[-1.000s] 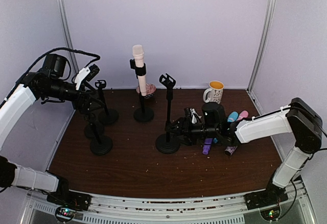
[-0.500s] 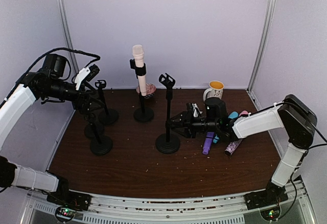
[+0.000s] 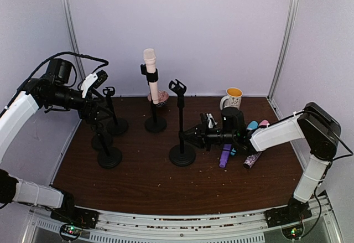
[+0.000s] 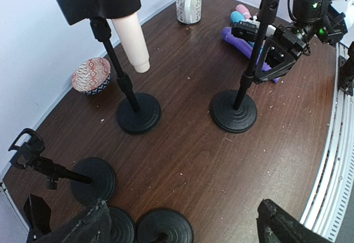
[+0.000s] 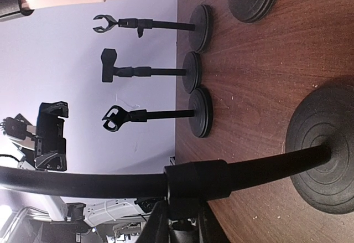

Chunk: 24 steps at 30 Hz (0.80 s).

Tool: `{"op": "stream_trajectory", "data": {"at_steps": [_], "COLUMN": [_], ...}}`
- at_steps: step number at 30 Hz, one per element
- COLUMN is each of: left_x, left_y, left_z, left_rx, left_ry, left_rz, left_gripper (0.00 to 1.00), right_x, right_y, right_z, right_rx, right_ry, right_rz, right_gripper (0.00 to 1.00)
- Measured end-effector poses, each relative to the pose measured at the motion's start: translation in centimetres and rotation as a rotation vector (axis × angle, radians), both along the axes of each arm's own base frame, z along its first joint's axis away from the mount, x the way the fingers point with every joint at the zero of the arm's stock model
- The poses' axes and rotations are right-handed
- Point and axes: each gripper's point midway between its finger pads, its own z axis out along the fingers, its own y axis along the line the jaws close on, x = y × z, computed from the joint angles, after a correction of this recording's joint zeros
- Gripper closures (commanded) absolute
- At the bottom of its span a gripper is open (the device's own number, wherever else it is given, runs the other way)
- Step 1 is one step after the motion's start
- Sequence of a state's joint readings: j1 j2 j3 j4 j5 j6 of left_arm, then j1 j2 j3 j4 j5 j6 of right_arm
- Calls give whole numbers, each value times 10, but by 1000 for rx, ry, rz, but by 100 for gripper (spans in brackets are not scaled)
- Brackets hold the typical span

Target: Remove the microphone from the stand

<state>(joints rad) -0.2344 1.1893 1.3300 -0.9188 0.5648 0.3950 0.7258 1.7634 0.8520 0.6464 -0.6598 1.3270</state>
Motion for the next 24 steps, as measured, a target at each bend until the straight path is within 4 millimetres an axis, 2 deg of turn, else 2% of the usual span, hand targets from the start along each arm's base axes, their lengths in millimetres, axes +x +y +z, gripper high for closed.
{"op": "stream_trajectory", "data": {"at_steps": [9,18,24], "left_x": [0,0,-1], "left_y": [0,0,-1], "left_z": [0,0,1], "left_rx": [0,-2,-6], "left_ry": [0,1,3], "left_rz": [0,-2,-6], "left_gripper": [6,6,6], "right_x": [0,4,6], "right_y": [-2,-7,-9], "right_z": [-1,-7,-11], "right_rx": [-8,-50,-155], "right_ry": [-19,-89,-165], "right_rz": [7,18,39], "right_gripper": [100,100,100]}}
